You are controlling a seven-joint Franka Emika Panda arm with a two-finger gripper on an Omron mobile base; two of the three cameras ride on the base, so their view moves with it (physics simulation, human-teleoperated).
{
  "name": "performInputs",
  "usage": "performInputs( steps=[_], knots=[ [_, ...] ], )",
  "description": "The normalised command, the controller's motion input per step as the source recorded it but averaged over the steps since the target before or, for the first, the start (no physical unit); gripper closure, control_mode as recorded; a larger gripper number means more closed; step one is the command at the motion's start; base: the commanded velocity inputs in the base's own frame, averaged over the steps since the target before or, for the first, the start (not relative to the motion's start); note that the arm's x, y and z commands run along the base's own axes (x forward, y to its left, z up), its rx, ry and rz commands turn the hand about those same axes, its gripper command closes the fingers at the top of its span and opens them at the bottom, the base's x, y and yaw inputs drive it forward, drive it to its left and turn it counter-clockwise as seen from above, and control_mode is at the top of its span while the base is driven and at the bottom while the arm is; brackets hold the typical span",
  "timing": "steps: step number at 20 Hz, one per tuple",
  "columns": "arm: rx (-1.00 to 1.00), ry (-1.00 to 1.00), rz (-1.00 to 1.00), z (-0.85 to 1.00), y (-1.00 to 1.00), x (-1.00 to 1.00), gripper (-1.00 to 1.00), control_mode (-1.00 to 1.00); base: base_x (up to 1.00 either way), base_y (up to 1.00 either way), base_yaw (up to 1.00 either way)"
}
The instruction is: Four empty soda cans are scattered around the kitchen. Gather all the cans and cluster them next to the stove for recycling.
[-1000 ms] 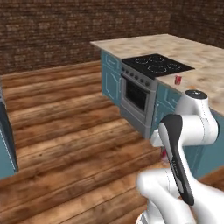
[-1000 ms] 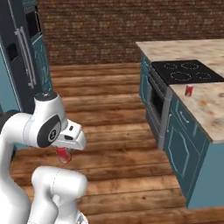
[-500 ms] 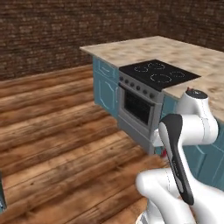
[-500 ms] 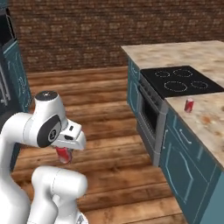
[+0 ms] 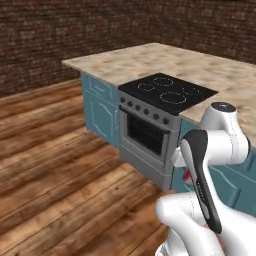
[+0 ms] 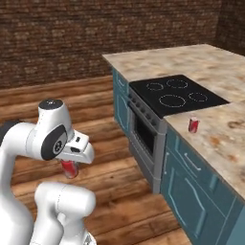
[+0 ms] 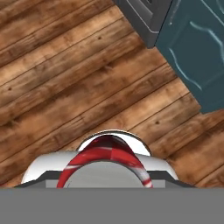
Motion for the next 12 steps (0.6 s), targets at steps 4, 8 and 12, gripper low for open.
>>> performInputs(
  steps=[4,8,12],
  knots=[
    [0.00,0.00,0.00,0.00,0.00,0.00,1.00,1.00,0.67,0.00,-0.39],
    [0.00,0.00,0.00,0.00,0.00,0.00,1.00,1.00,0.88,0.00,-0.36],
    [0.00,0.00,0.00,0.00,0.00,0.00,1.00,1.00,1.00,0.00,-0.24]
  ],
)
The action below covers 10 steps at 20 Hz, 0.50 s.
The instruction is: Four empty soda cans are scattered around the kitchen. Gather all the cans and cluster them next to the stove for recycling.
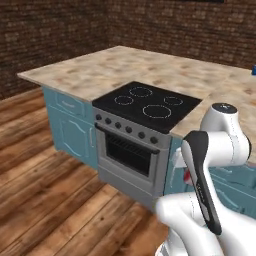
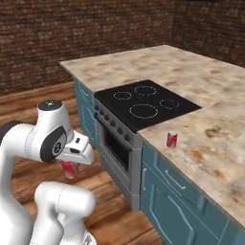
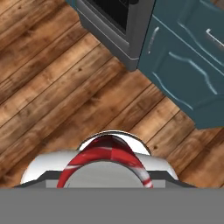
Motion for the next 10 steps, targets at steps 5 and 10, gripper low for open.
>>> performInputs(
  steps=[5,10],
  knots=[
    [0.00,0.00,0.00,0.00,0.00,0.00,1.00,1.00,1.00,0.07,-0.19],
    [0.00,0.00,0.00,0.00,0.00,0.00,1.00,1.00,0.65,0.23,-0.21]
  ],
)
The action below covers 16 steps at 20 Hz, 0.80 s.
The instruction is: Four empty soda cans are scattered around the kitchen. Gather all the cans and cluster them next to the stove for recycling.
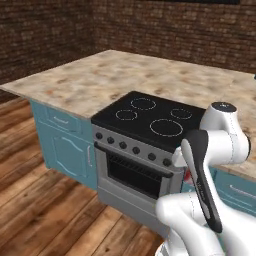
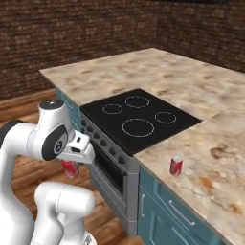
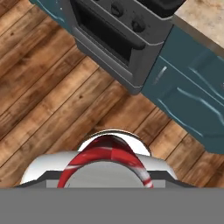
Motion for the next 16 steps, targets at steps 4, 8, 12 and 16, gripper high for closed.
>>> performInputs(
  steps=[4,8,12,16],
  knots=[
    [0.00,0.00,0.00,0.00,0.00,0.00,1.00,1.00,0.43,0.31,-0.37],
    [0.00,0.00,0.00,0.00,0.00,0.00,1.00,1.00,0.46,0.83,-0.33],
    [0.00,0.00,0.00,0.00,0.00,0.00,1.00,1.00,0.60,1.00,-0.15],
    [0.00,0.00,0.00,0.00,0.00,0.00,1.00,1.00,0.95,1.00,-0.20]
  ],
)
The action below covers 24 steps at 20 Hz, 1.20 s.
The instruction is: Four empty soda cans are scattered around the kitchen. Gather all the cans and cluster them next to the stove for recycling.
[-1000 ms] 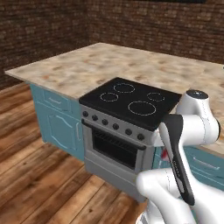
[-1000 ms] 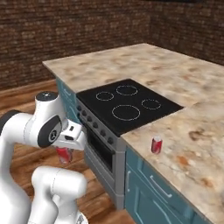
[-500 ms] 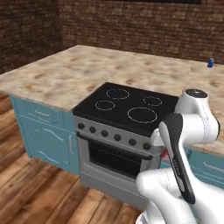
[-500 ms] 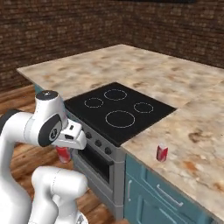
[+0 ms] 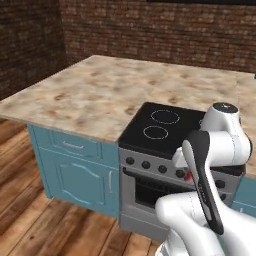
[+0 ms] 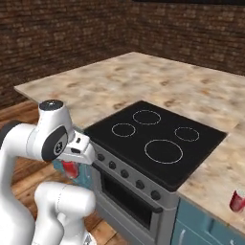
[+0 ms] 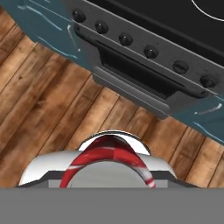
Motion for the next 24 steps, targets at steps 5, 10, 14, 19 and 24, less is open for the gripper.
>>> performInputs(
  steps=[5,10,14,19,24],
  knots=[
    [0.00,0.00,0.00,0.00,0.00,0.00,1.00,1.00,1.00,0.92,-0.29],
    [0.00,0.00,0.00,0.00,0.00,0.00,1.00,1.00,1.00,0.74,-0.40],
    [0.00,0.00,0.00,0.00,0.00,0.00,1.00,1.00,1.00,0.47,-0.57],
    [0.00,0.00,0.00,0.00,0.00,0.00,1.00,1.00,1.00,0.40,-0.62],
    [0.00,0.00,0.00,0.00,0.00,0.00,1.00,1.00,0.74,0.62,-0.41]
  ],
)
